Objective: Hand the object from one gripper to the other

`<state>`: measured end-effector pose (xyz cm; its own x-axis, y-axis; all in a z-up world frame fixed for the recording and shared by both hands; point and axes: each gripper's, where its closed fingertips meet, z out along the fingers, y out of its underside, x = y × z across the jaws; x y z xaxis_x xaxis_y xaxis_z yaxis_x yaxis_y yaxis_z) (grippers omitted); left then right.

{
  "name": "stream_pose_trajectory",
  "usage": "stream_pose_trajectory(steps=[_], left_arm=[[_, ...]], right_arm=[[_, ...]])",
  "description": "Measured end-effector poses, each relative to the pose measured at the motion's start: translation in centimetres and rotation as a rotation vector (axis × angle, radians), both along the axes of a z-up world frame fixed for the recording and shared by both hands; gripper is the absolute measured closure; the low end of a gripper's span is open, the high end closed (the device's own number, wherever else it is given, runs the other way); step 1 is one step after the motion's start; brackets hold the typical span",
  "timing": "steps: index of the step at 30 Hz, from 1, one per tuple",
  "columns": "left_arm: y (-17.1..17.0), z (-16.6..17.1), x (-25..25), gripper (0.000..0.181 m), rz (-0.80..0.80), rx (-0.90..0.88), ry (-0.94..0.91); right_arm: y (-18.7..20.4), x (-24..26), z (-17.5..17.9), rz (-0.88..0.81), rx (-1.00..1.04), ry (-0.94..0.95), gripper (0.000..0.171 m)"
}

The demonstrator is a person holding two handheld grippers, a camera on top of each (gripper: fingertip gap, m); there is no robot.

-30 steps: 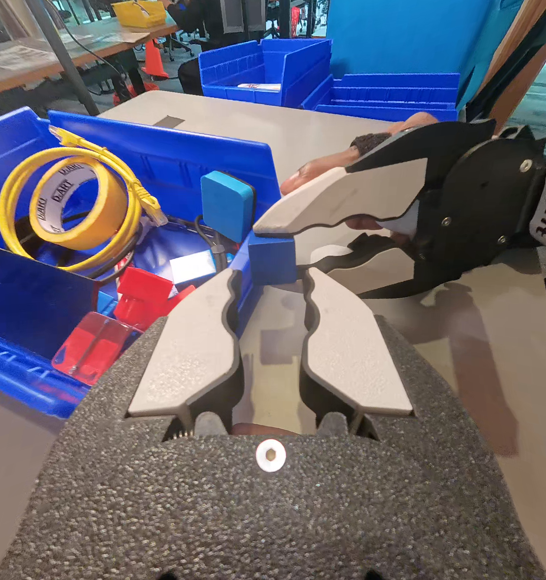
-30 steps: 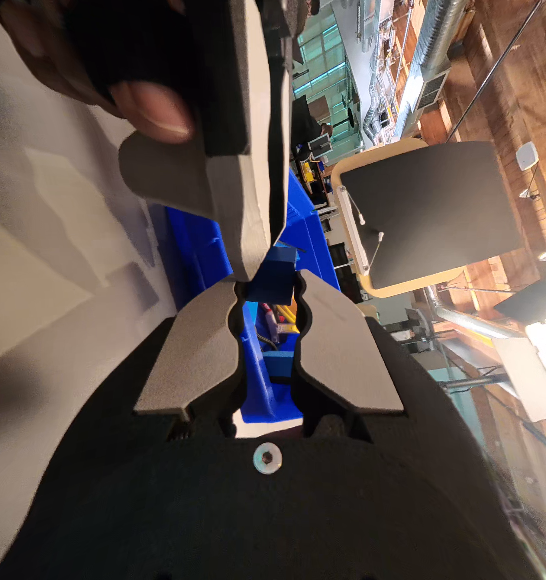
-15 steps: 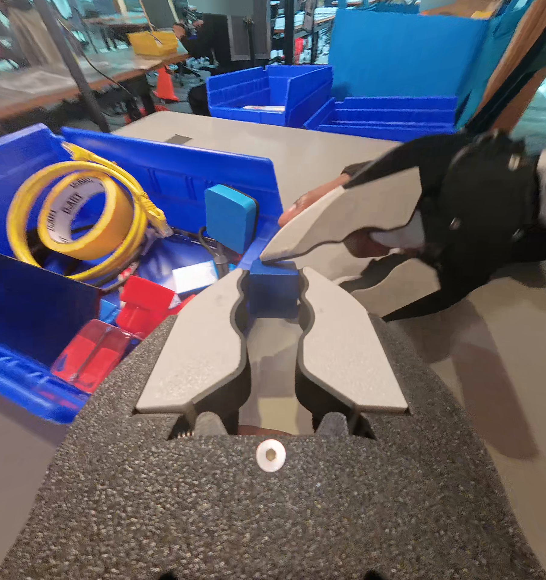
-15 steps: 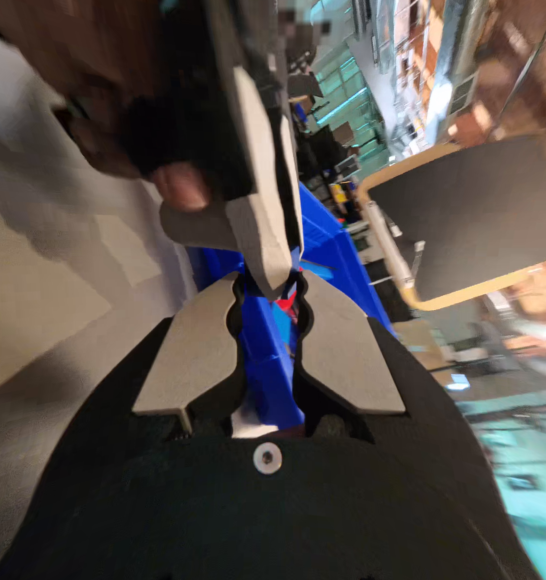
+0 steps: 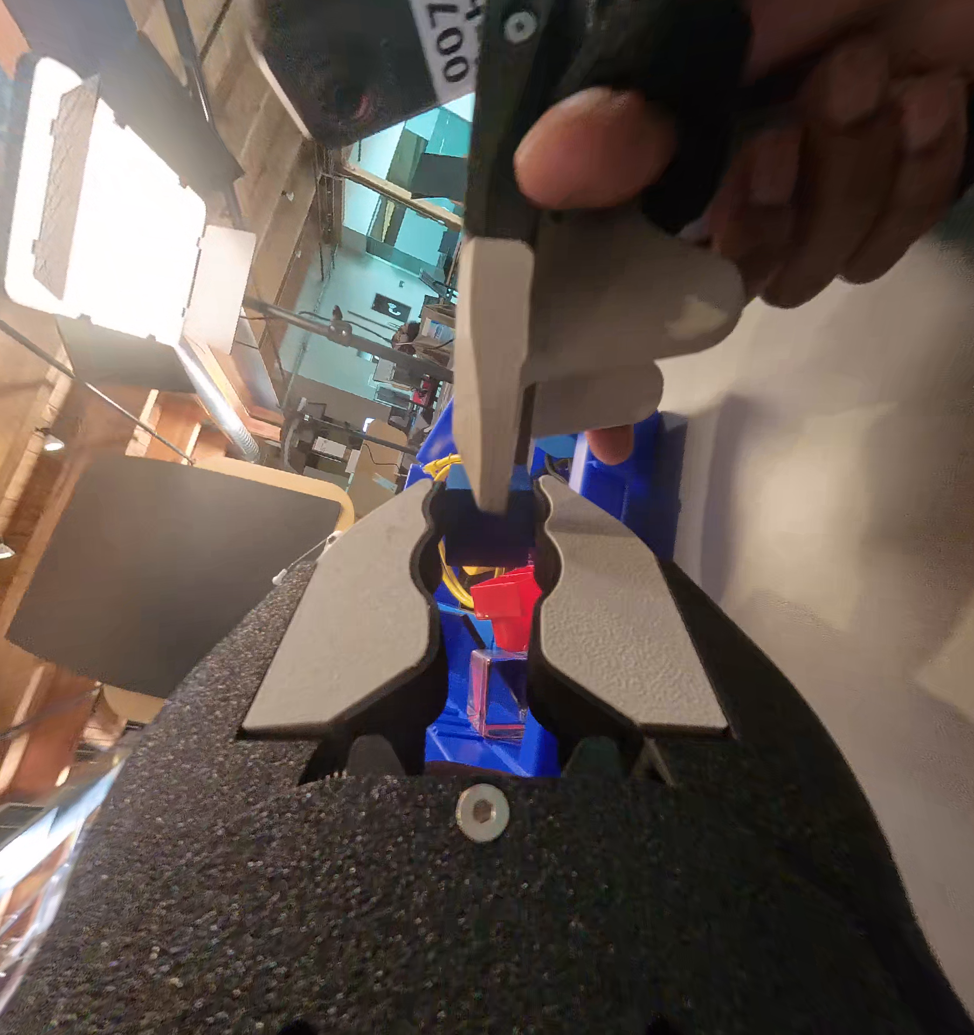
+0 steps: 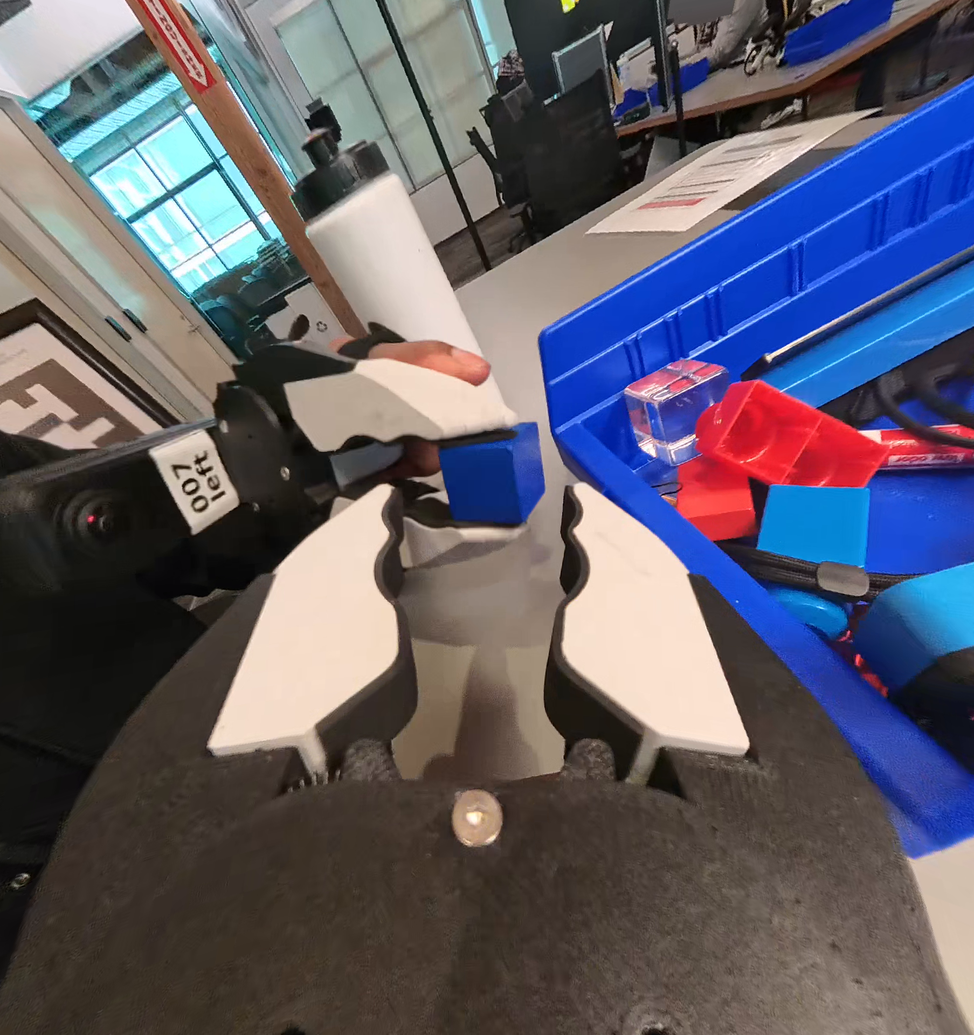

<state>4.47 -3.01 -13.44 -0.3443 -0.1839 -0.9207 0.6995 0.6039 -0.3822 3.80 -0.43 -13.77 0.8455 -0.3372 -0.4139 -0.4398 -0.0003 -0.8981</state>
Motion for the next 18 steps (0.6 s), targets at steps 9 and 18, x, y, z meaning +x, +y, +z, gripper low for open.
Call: stream_pose_trajectory(steps=[9, 18], left_arm=[[-0.1, -1.0, 0.2, 0.148, -0.015, 0.017, 0.079], [1.6, 0.2, 0.5, 0.131, -0.096, -0.336, 1.066]], right_arm=[[-0.5, 1.5, -1.1, -0.163, -0.205, -0.226, 0.142], [-2.2, 2.8, -0.8, -0.340, -0.657, -0.784, 0.142]])
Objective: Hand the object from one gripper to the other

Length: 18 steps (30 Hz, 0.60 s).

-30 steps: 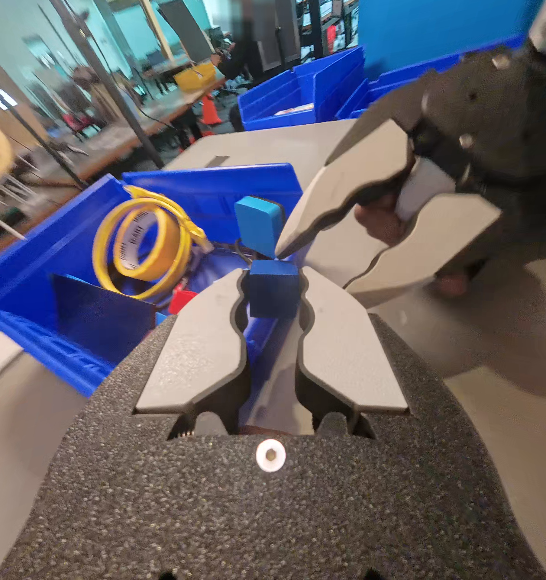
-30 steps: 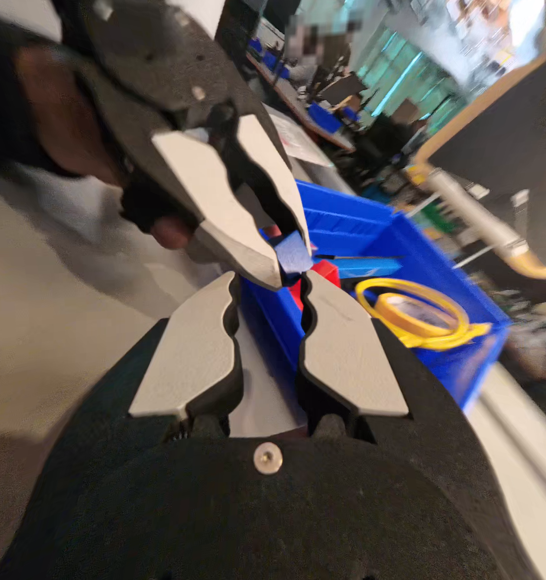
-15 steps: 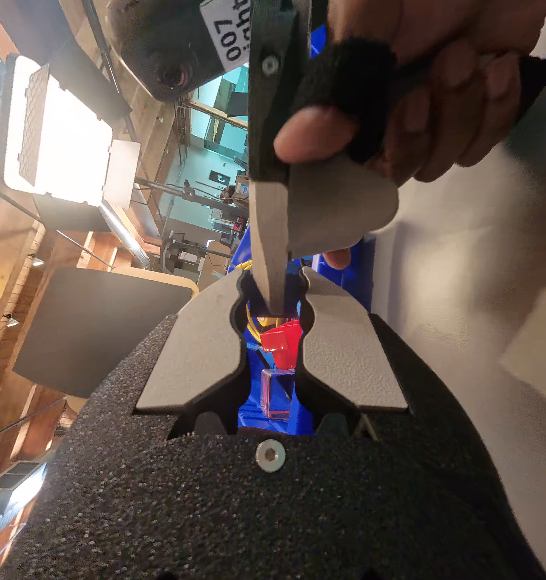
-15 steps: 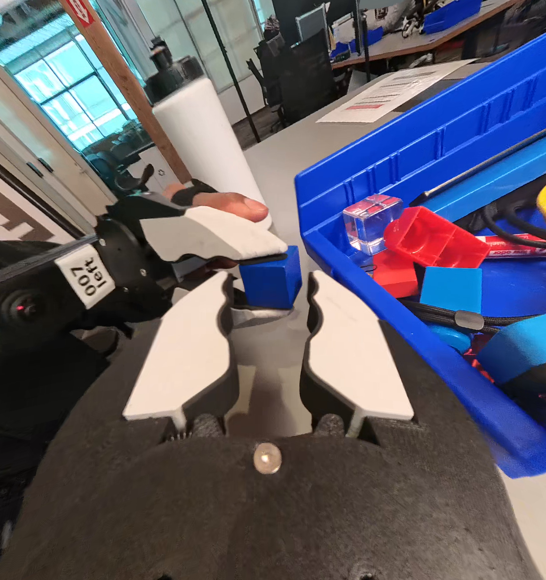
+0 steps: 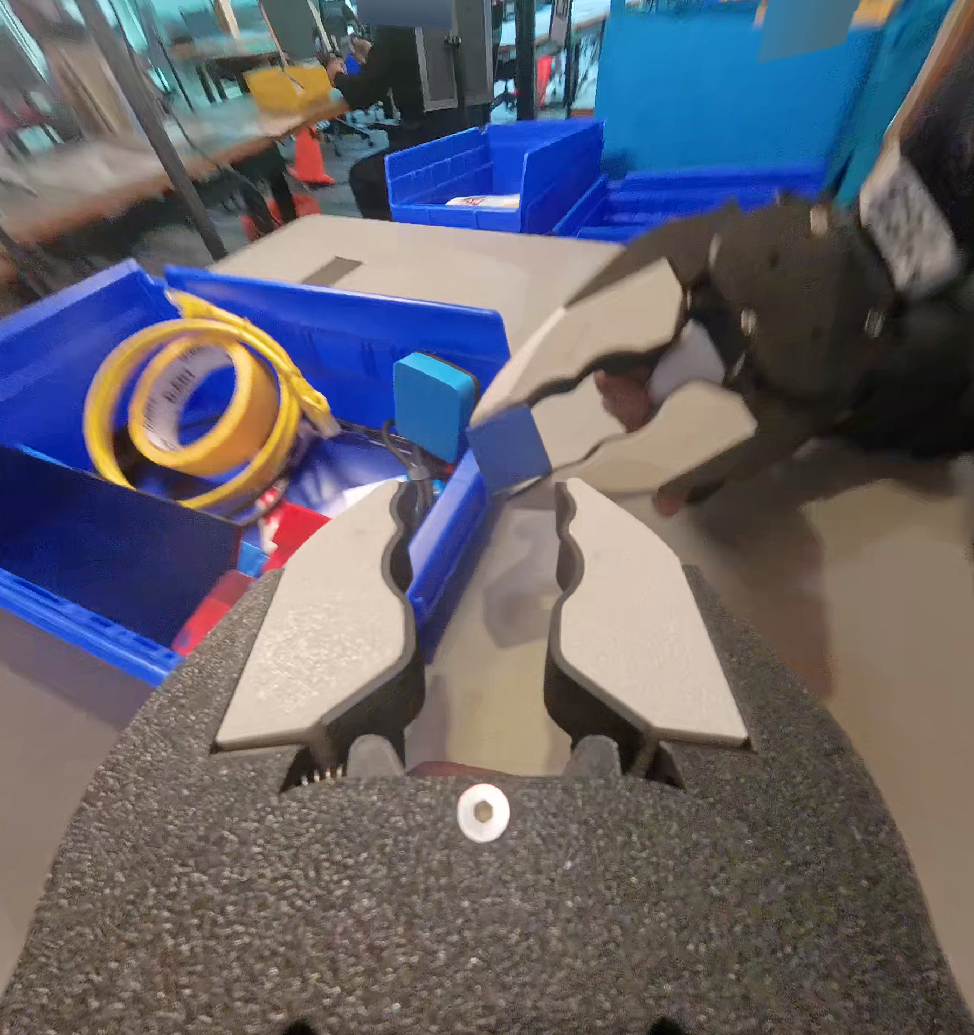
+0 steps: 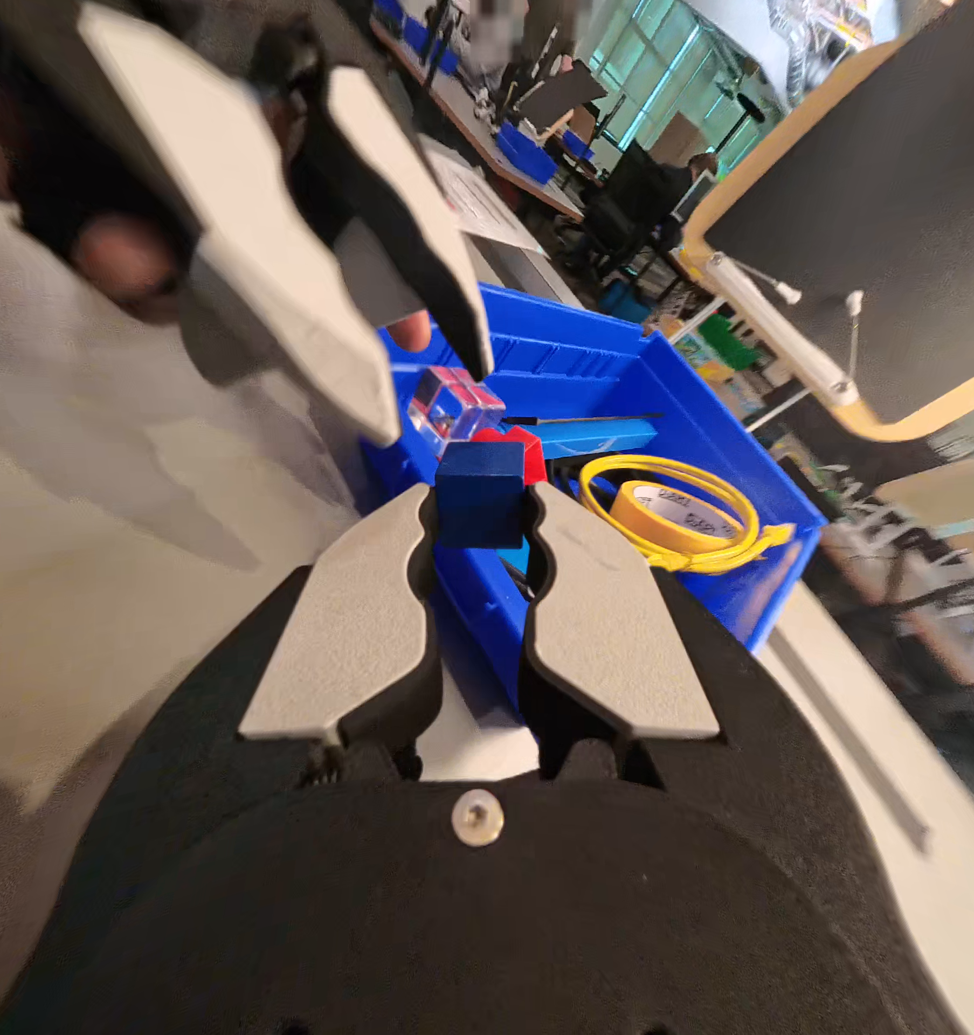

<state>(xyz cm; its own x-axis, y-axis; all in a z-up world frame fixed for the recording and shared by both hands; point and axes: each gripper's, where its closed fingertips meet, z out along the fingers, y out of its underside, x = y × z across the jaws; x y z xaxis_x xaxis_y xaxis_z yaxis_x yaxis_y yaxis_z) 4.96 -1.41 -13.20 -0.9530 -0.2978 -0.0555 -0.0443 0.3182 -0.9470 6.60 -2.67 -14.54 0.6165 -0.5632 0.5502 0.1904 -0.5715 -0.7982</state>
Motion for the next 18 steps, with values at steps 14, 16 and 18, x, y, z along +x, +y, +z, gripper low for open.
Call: stream_pose_trajectory(steps=[14, 16, 18], left_arm=[[-1.5, -3.5, -1.0, 0.152, 0.009, 0.007, 0.291], [-1.3, -3.2, -0.7, 0.152, 0.007, 0.030, 0.190], [-0.9, -2.6, 0.1, 0.152, 0.034, 0.047, 0.055]], right_arm=[[1.7, -1.0, -1.8, 0.018, -0.177, -0.110, 0.142], [1.7, -1.2, -2.1, 0.054, -0.132, -0.028, 0.139], [1.5, -1.4, -2.1, 0.103, -0.038, 0.112, 0.133]])
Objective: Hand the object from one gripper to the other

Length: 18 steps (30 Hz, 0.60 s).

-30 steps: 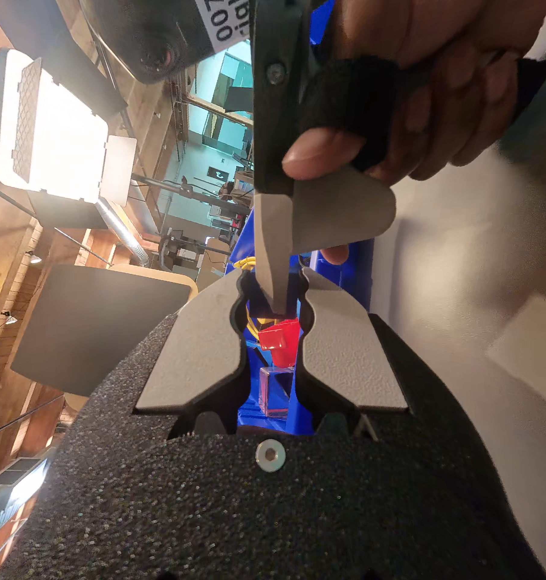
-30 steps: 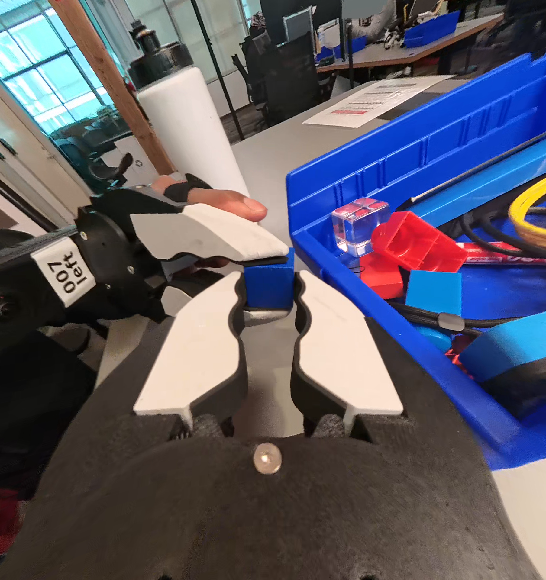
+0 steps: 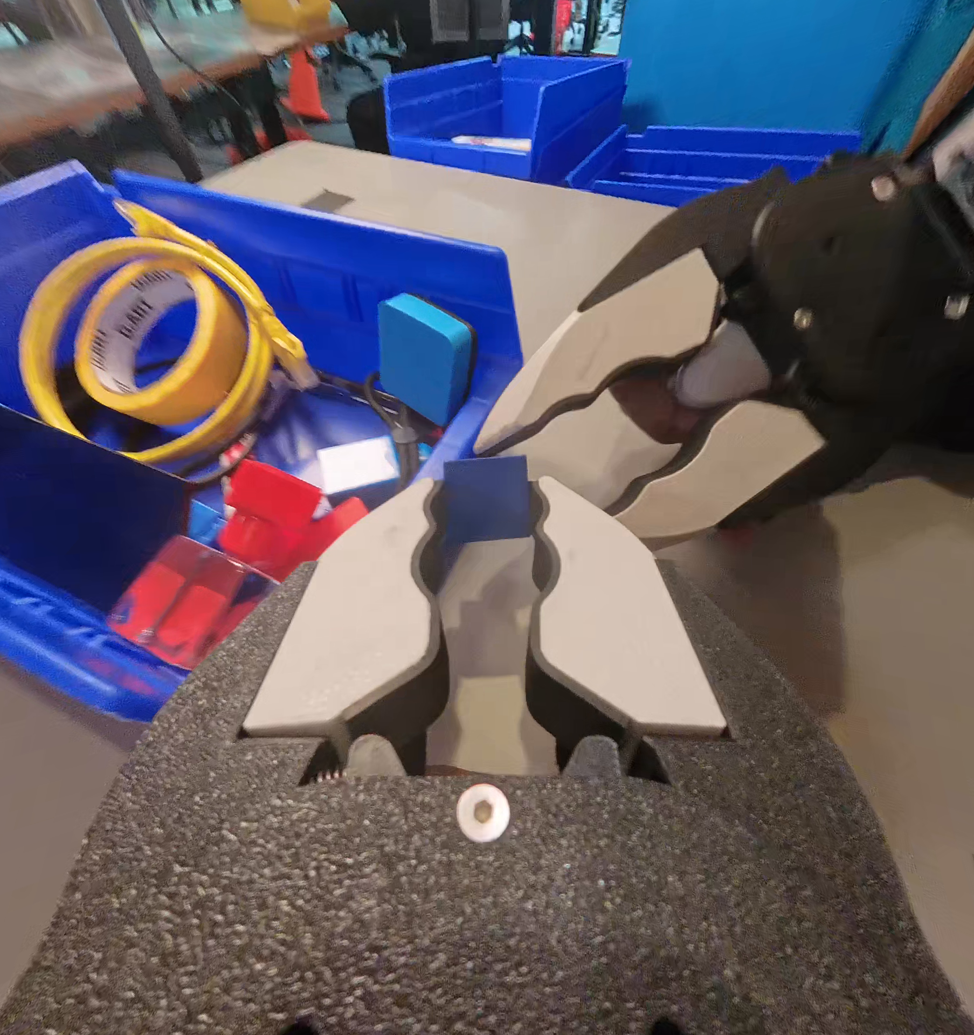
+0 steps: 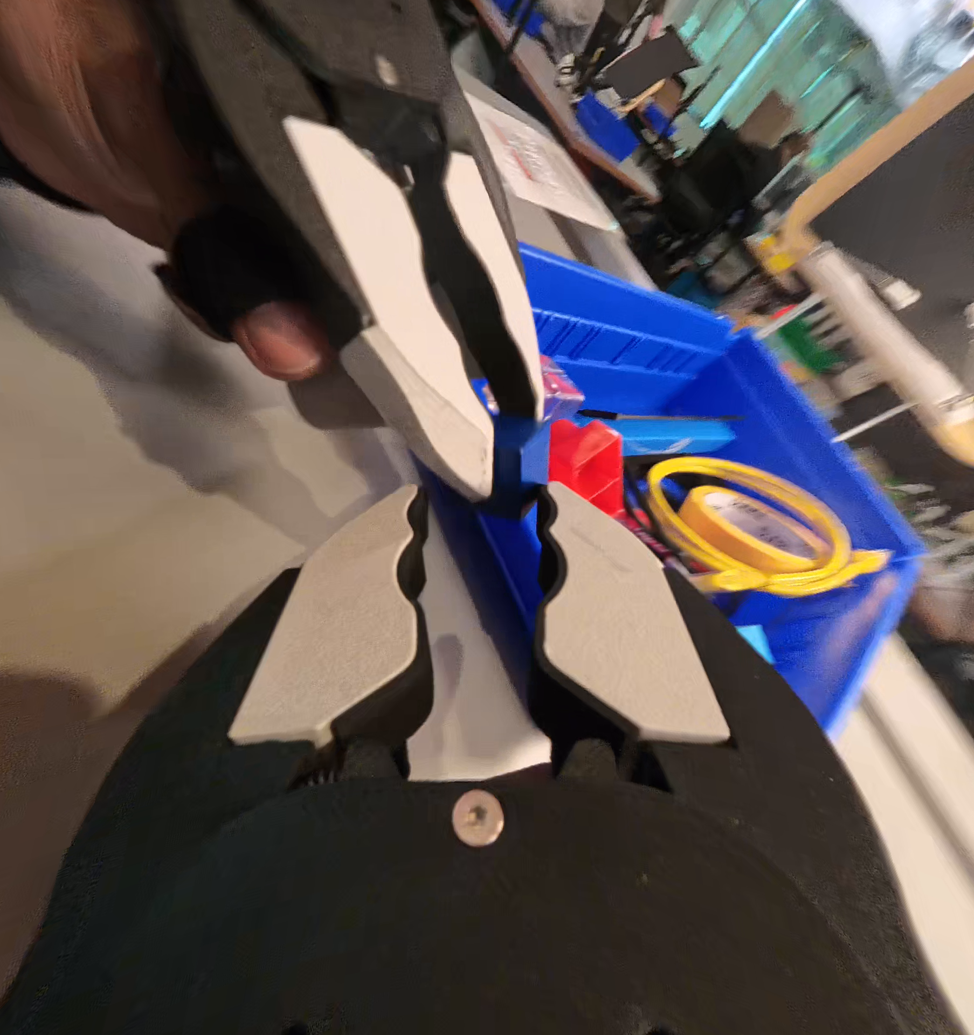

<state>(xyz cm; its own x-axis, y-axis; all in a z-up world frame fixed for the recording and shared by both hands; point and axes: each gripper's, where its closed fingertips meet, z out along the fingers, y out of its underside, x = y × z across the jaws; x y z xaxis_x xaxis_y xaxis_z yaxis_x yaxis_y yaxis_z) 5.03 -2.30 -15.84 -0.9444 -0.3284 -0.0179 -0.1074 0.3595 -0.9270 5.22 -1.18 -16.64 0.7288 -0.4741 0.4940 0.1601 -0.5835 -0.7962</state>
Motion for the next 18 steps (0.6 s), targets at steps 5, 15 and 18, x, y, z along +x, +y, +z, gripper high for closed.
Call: stream_pose_trajectory(steps=[5, 15, 18], left_arm=[[1.0, 2.1, 1.4, 0.153, 0.044, 0.093, -0.454], [-1.2, 1.9, -2.1, 0.152, -0.088, 0.295, -1.132], [-1.1, 1.6, -1.7, 0.152, -0.079, 0.306, -1.108]], right_arm=[[-0.2, -1.2, 2.2, 0.145, 0.432, 0.519, 0.118], [0.6, -1.4, 1.6, 0.170, 0.581, 0.730, 0.128], [0.6, -1.1, 1.4, 0.140, 0.539, 0.652, 0.142]])
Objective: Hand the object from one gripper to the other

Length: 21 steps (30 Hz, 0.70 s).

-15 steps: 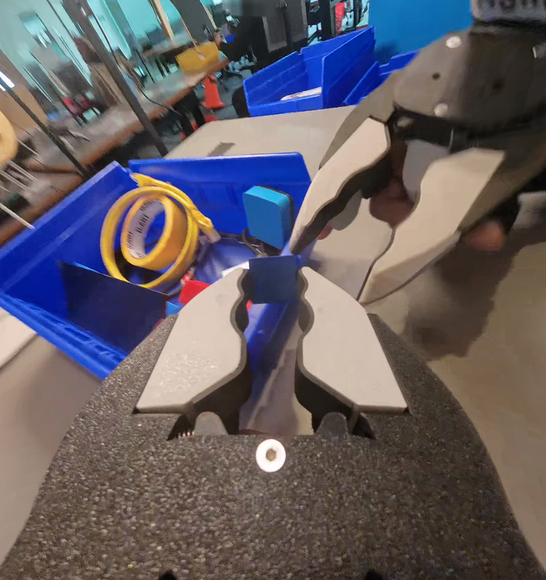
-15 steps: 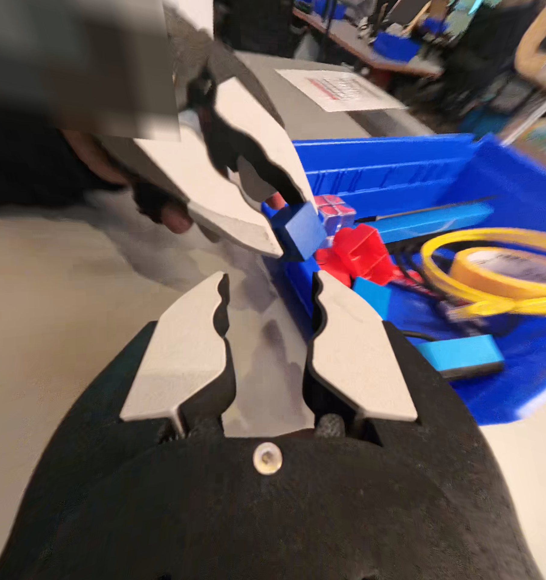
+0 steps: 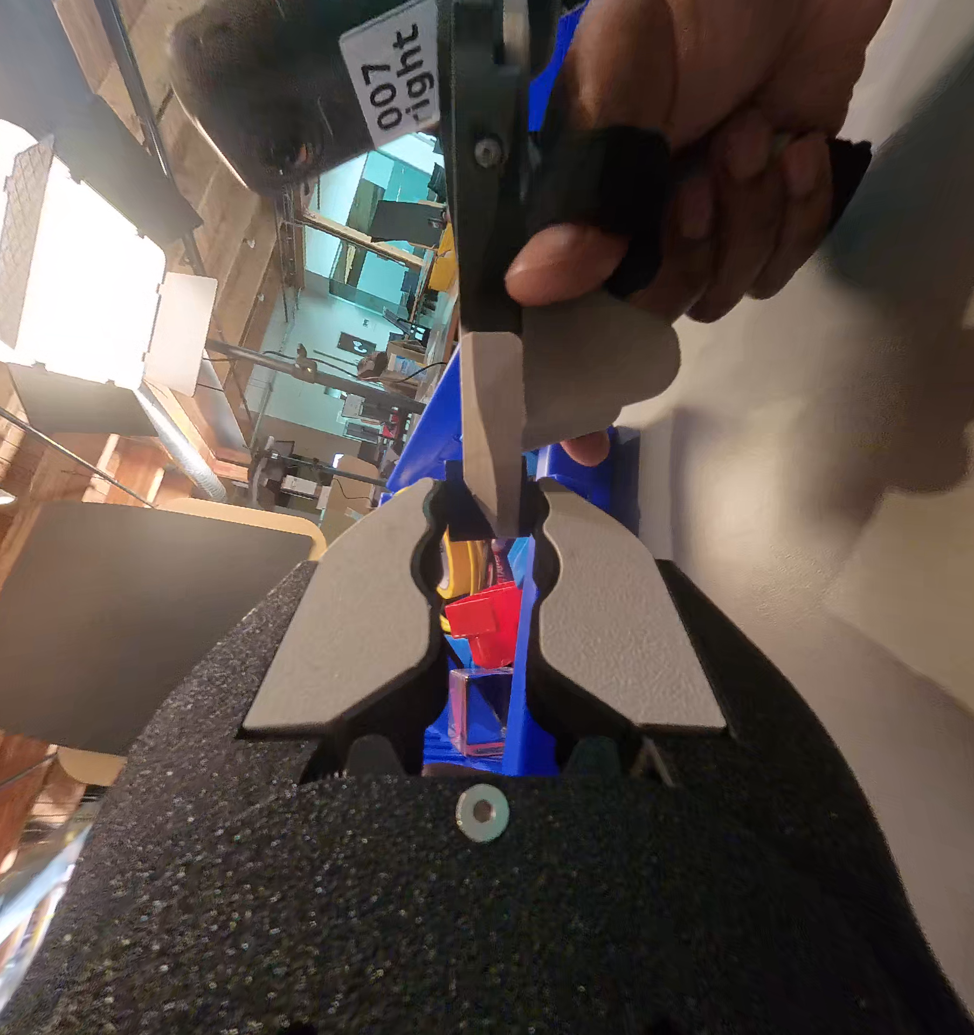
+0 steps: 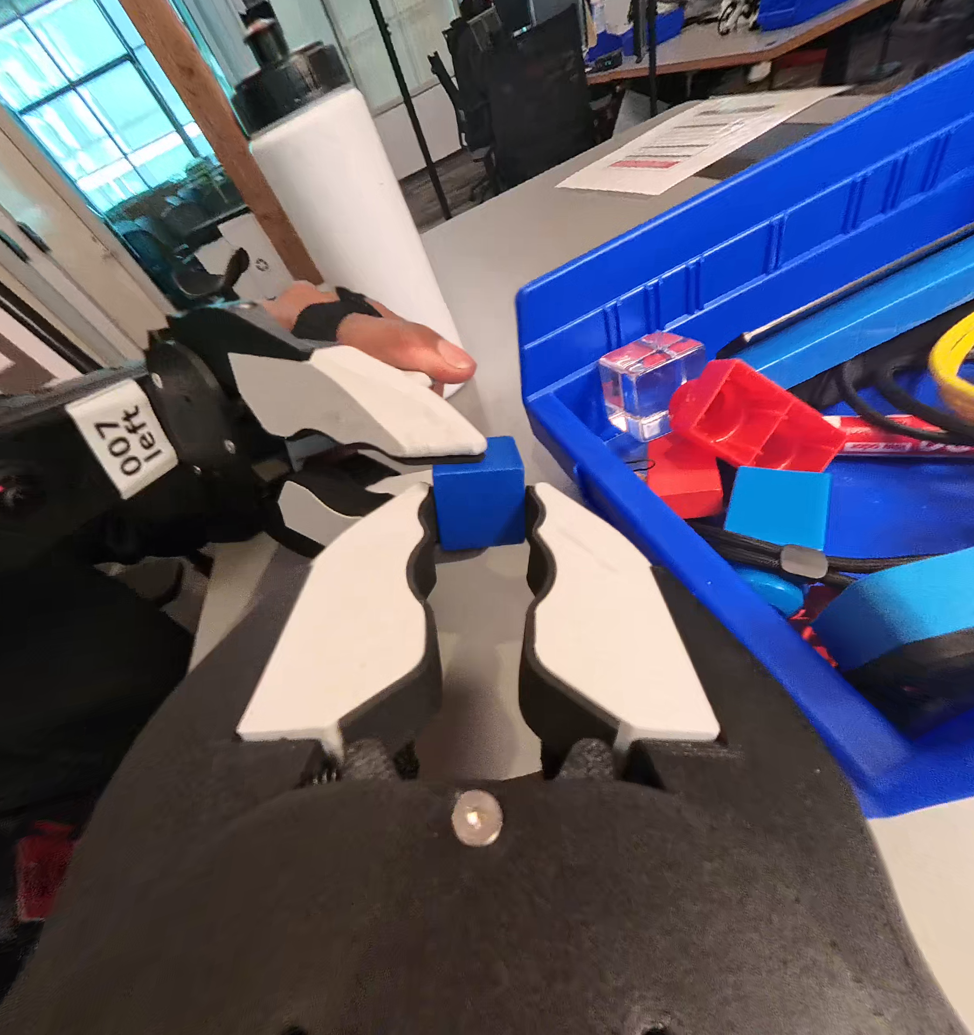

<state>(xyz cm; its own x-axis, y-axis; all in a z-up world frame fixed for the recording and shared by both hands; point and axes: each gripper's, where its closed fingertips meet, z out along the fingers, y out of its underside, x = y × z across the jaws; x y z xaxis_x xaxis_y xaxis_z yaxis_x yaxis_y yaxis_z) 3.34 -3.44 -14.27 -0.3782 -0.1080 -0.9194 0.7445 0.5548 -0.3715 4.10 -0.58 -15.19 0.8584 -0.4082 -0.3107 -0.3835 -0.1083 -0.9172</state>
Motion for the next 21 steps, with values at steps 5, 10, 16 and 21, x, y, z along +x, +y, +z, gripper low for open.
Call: stream_pose_trajectory(steps=[5, 10, 16, 21], left_arm=[[1.1, -0.7, 1.2, 0.142, 0.038, -0.047, 0.391], [1.7, 0.4, 0.9, 0.132, -0.008, -0.304, 1.143], [1.1, -0.5, -0.3, 0.123, -0.075, -0.397, 1.679], [0.0, -2.4, -1.2, 0.137, -0.052, -0.375, 1.826]], right_arm=[[-1.5, 1.7, 0.4, -0.150, -0.180, -0.267, 0.142], [-1.7, 1.8, 1.1, -0.209, -0.334, -0.524, 0.142], [-0.4, 1.0, -0.6, -0.161, -0.502, -0.679, 0.142], [0.1, 0.5, -1.2, -0.130, -0.518, -0.689, 0.141]])
